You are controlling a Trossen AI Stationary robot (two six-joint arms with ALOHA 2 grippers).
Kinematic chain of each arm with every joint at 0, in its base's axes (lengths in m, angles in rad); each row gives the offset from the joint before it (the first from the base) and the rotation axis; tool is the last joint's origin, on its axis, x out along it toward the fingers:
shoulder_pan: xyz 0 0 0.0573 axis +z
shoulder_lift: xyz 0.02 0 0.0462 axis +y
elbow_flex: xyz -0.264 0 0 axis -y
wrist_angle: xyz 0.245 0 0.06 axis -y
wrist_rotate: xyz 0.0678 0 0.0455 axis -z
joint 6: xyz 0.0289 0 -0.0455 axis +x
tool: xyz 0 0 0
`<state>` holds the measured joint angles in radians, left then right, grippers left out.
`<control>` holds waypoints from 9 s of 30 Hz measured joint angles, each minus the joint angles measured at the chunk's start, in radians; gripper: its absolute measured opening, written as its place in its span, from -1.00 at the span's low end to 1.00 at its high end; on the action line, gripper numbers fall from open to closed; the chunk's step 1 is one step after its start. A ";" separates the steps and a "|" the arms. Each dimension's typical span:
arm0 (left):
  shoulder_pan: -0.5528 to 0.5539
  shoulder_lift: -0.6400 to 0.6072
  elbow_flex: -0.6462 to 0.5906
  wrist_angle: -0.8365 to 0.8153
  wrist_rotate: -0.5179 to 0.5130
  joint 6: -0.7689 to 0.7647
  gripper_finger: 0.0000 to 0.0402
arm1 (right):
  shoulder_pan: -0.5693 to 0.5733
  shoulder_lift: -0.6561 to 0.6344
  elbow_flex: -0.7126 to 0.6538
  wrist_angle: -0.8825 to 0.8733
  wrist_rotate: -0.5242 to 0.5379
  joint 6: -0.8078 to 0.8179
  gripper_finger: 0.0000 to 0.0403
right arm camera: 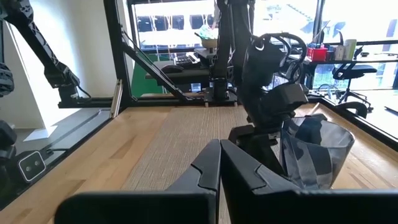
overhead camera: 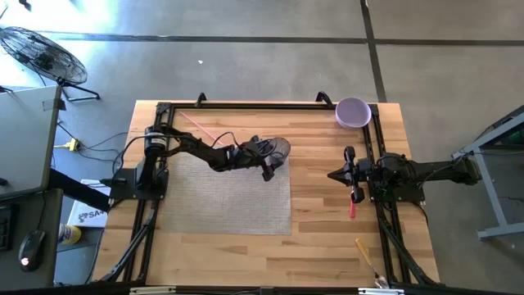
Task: Pick & Place Utensil
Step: Put the blue cup on the top right of the gray mat, then put the purple bowl on the gray mat to the bottom left of the blue cup
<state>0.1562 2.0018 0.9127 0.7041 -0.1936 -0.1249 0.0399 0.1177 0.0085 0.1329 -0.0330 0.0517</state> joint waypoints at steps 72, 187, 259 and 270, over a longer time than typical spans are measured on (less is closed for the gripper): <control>-0.301 -0.382 -0.002 -0.922 -0.506 -0.486 0.89 | 0.000 0.000 0.000 -0.002 0.000 0.000 -0.96; -0.281 -0.937 -0.384 -1.044 -0.208 -0.850 -0.83 | -0.938 1.416 0.892 -0.698 0.355 0.440 -0.36; -0.281 -0.937 -0.383 -1.044 -0.209 -0.850 -0.83 | -0.274 1.335 0.894 -0.957 0.200 0.606 -0.98; -0.281 -0.937 -0.383 -1.048 -0.208 -0.823 -0.83 | -0.080 1.329 0.903 -0.975 0.208 0.731 -0.98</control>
<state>-0.1248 1.0649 0.5293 -0.3435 -0.4021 -0.9478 -0.0405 1.4464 0.9119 -0.8419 0.1750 0.7831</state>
